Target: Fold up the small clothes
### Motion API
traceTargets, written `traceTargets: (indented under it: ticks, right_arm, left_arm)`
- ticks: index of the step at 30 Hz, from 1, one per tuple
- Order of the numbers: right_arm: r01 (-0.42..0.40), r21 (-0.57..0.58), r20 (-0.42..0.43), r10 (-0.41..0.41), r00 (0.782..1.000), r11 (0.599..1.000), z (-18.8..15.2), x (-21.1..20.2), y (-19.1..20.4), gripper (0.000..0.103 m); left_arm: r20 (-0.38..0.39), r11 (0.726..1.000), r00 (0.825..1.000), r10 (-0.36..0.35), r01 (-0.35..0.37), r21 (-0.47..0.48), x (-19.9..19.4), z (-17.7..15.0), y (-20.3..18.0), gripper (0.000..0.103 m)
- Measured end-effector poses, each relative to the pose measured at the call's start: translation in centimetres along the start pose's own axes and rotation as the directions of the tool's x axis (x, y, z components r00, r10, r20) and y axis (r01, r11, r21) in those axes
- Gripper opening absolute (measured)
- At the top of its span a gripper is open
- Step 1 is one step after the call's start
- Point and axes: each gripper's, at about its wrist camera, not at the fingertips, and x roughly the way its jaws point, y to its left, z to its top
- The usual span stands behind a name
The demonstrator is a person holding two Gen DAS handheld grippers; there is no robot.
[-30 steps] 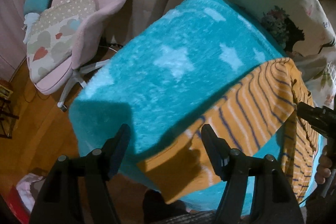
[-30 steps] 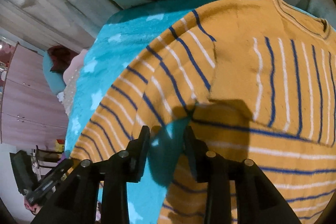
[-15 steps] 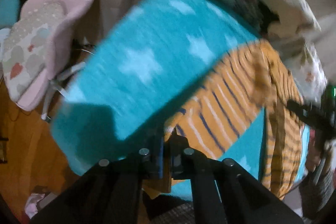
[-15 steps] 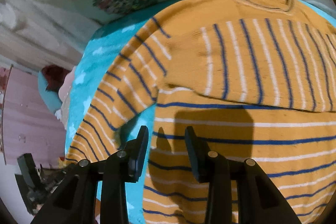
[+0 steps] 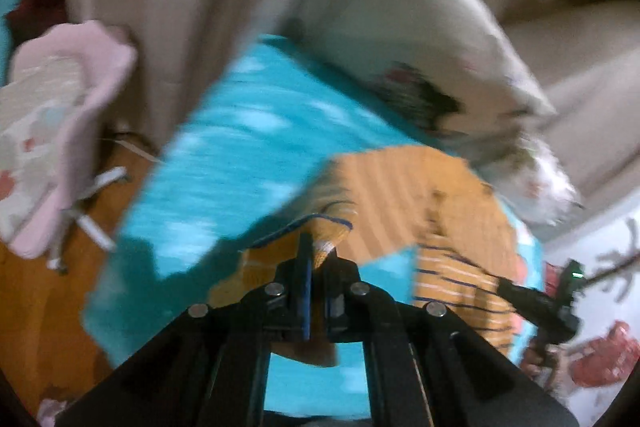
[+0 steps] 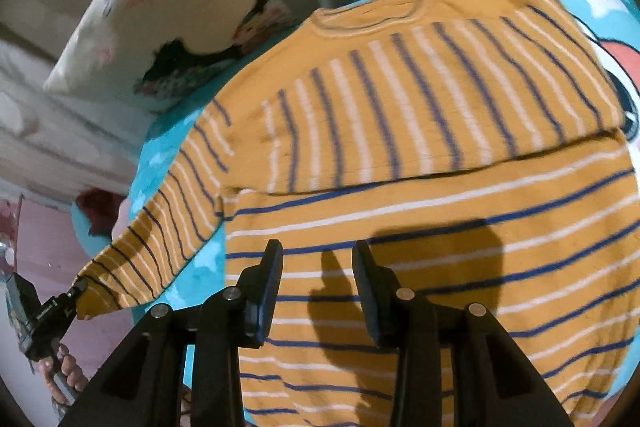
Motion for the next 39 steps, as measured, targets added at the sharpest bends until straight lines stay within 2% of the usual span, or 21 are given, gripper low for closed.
traceTargets:
  ticks: [4, 5, 6, 8, 12, 13, 14, 16, 18, 20, 21, 22, 23, 25, 27, 31, 36, 39]
  right_arm:
    - [-0.024, 0.043, 0.042, 0.022, 0.999, 0.999, 0.1, -2.5, -3.5, 0.039]
    - [-0.031, 0.053, 0.052, 0.029, 0.998, 0.998, 0.1, -3.2, -4.6, 0.039]
    - [-0.035, 0.059, 0.057, 0.032, 0.998, 0.998, 0.2, -3.6, -5.4, 0.039]
    - [-0.043, 0.080, 0.066, 0.037, 0.997, 0.996, 0.3, -5.0, -7.8, 0.039]
    - [-0.029, 0.112, 0.089, 0.019, 0.996, 0.993, 0.8, -7.8, -12.4, 0.039]
    - [-0.022, 0.122, 0.099, 0.010, 0.995, 0.992, 1.0, -8.8, -13.9, 0.040]
    - [-0.017, 0.127, 0.104, 0.003, 0.995, 0.992, 1.2, -9.5, -15.0, 0.040]
    - [-0.007, 0.132, 0.108, -0.007, 0.994, 0.991, 1.6, -10.7, -16.9, 0.039]
    - [-0.008, 0.129, 0.108, -0.006, 0.994, 0.992, 1.8, -11.9, -18.6, 0.040]
    - [-0.013, 0.102, 0.104, 0.003, 0.995, 0.995, 2.0, -12.5, -19.4, 0.040]
    - [-0.016, 0.078, 0.099, 0.008, 0.995, 0.997, 2.1, -12.5, -19.4, 0.042]
    - [-0.026, 0.049, 0.090, 0.022, 0.996, 0.998, 2.1, -12.4, -19.2, 0.044]
    - [-0.042, 0.029, 0.077, 0.040, 0.996, 0.999, 2.3, -12.0, -18.9, 0.045]
    - [-0.087, -0.022, 0.022, 0.088, 0.996, 0.996, 2.3, -10.5, -17.7, 0.046]
    - [-0.105, -0.075, -0.038, 0.103, 0.994, 0.992, 2.2, -8.4, -16.2, 0.046]
    - [-0.104, -0.173, -0.136, 0.081, 0.987, 0.979, 1.6, -4.1, -13.7, 0.046]
    - [-0.045, -0.304, -0.151, -0.001, 0.989, 0.952, 0.8, -0.9, -11.2, 0.047]
    - [-0.014, -0.380, -0.124, -0.036, 0.992, 0.925, 0.1, -0.6, -9.6, 0.047]
  left_arm:
    - [-0.055, 0.988, 0.987, -0.149, 0.151, 0.043, 1.6, 0.3, -7.6, 0.004]
    - [-0.084, 0.976, 0.974, -0.208, 0.213, 0.051, 2.6, 0.2, -10.6, 0.004]
    - [-0.101, 0.969, 0.966, -0.237, 0.243, 0.053, 3.3, 0.5, -12.4, 0.004]
    - [-0.152, 0.943, 0.938, -0.310, 0.324, 0.072, 5.7, 0.1, -18.0, 0.004]
    - [-0.232, 0.906, 0.896, -0.378, 0.409, 0.105, 10.9, -1.9, -26.9, 0.005]
    - [-0.260, 0.903, 0.886, -0.384, 0.419, 0.095, 12.7, -2.6, -28.5, 0.011]
    - [-0.295, 0.914, 0.887, -0.356, 0.397, 0.089, 14.9, -3.8, -30.2, 0.017]
    - [-0.316, 0.932, 0.897, -0.309, 0.352, 0.086, 16.9, -5.1, -31.5, 0.028]
    - [-0.325, 0.932, 0.893, -0.312, 0.354, 0.079, 17.3, -6.4, -32.3, 0.035]
    - [-0.301, 0.947, 0.916, -0.264, 0.306, 0.102, 16.7, -7.4, -32.0, 0.050]
    - [-0.272, 0.959, 0.938, -0.215, 0.256, 0.124, 16.1, -7.8, -31.6, 0.052]
    - [-0.253, 0.965, 0.950, -0.182, 0.221, 0.137, 15.6, -7.9, -31.1, 0.053]
    - [-0.221, 0.975, 0.968, -0.115, 0.152, 0.161, 14.9, -8.3, -30.4, 0.054]
    - [-0.187, 0.983, 0.982, -0.027, 0.060, 0.172, 13.7, -8.5, -28.8, 0.054]
    - [-0.166, 0.989, 0.986, 0.029, -0.004, 0.146, 13.0, -9.1, -26.8, 0.054]
    - [-0.155, 0.997, 0.985, 0.072, -0.065, 0.044, 11.8, -10.5, -23.0, 0.055]
    - [-0.131, 0.992, 0.984, 0.116, -0.121, -0.028, 10.2, -12.2, -20.1, 0.055]
    - [-0.124, 0.990, 0.984, 0.132, -0.137, -0.038, 9.8, -12.6, -19.7, 0.055]
